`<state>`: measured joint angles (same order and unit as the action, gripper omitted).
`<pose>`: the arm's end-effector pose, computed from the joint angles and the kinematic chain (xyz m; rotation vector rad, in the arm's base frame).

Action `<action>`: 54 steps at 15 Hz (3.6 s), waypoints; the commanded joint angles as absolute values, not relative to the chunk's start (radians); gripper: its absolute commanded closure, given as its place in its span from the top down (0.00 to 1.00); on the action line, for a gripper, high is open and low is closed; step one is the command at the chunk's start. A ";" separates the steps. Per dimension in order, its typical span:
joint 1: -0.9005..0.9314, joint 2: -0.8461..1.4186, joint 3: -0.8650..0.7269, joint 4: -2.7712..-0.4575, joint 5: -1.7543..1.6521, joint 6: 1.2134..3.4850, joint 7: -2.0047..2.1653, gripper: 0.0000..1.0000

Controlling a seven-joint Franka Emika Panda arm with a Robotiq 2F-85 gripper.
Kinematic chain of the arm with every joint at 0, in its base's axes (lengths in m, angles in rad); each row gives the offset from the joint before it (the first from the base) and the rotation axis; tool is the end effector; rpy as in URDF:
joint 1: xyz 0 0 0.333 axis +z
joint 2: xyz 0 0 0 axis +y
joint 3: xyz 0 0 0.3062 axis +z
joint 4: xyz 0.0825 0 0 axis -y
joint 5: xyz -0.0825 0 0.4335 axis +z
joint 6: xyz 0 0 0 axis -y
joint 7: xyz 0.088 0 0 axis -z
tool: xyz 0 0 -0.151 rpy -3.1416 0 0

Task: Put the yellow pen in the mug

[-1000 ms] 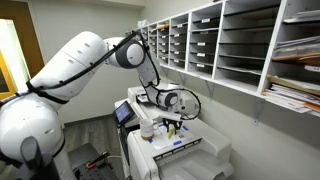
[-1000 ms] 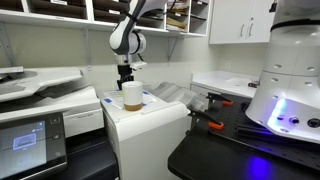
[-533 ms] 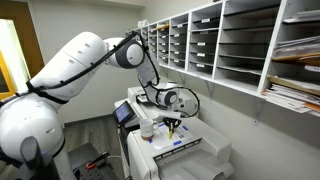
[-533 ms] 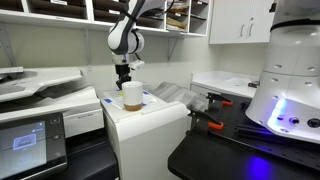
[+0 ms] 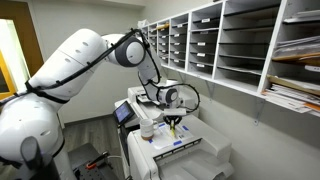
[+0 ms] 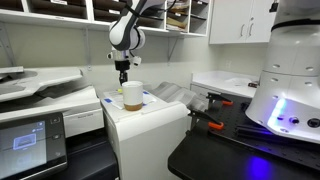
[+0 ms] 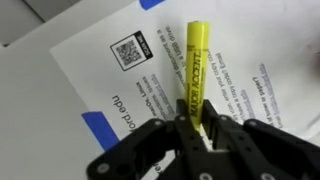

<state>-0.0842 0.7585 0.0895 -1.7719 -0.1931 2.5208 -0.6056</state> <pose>0.6744 0.0020 0.0409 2.8828 1.1249 -0.0279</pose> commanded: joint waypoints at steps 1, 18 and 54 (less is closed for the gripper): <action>-0.193 0.697 0.190 -1.849 -0.194 2.554 -0.819 0.05; -0.520 0.554 0.534 -2.041 0.358 2.492 -2.114 0.05; -0.075 0.431 0.096 -1.983 0.435 1.977 -2.081 1.00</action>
